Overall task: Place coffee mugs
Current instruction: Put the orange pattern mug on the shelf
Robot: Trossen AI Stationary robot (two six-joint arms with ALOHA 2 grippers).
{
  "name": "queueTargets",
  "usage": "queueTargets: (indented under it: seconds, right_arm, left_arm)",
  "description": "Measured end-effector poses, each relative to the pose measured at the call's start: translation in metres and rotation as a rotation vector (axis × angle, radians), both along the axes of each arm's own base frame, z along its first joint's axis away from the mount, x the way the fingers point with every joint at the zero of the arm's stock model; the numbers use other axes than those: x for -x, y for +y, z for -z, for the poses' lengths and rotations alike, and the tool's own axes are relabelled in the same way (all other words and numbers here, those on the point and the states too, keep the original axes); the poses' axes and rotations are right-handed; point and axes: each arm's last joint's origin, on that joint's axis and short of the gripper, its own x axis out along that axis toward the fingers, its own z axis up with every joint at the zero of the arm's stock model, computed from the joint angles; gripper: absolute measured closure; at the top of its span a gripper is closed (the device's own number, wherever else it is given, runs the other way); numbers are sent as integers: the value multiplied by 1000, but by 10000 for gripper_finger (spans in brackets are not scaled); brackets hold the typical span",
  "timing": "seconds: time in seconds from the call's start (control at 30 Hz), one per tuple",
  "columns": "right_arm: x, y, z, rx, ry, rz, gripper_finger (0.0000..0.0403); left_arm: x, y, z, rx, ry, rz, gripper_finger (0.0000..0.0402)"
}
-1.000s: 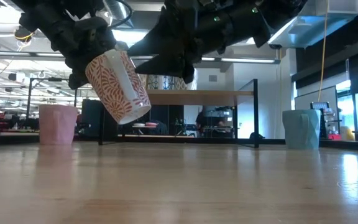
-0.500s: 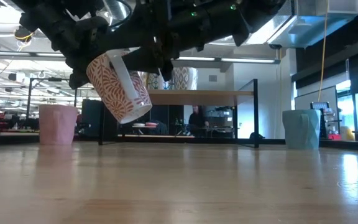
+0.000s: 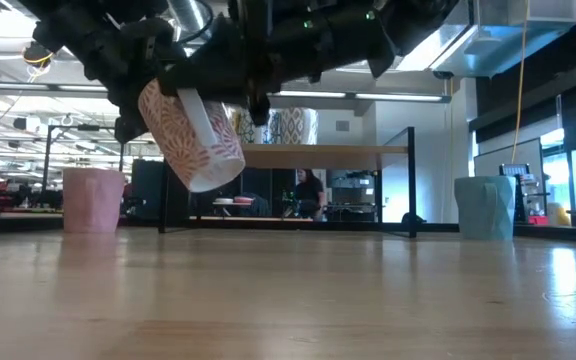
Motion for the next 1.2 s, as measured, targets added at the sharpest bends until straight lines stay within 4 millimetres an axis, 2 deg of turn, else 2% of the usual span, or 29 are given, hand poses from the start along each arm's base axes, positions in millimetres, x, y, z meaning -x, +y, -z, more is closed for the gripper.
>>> queueTargets:
  seconds: [0.1, 0.27, 0.4, 0.5, 0.57, 0.67, 0.8, 1.0, 1.2]
  right_arm:
    - [-1, 0, -2, -3, -23, 6, 385]
    - [3, -1, 8, -26, 63, 27, 398]
    - [8, -2, -8, -40, 38, 25, 398]
    - [14, -3, -15, -33, 30, 22, 398]
    - [20, -6, -29, -23, 3, 22, 399]
    - [34, -13, -62, -5, -64, 31, 399]
    - [52, -24, -94, 23, -116, 46, 400]
    - [88, -46, -150, 94, -221, 76, 401]
    - [125, -85, -180, 159, -214, 144, 401]
  left_arm:
    - [-1, 0, -1, 0, -10, 5, 364]
    - [1, 1, -4, -12, -18, -9, 317]
    - [8, 1, -13, 4, -64, 0, 287]
    - [19, 2, -23, 5, -110, -6, 279]
    - [26, 1, -33, 7, -173, 8, 278]
    - [40, -2, -46, -2, -259, 19, 277]
    - [51, -2, -56, -15, -322, 11, 277]
    - [56, -2, -60, -33, -350, -19, 277]
    - [53, -1, -61, -41, -369, -24, 277]
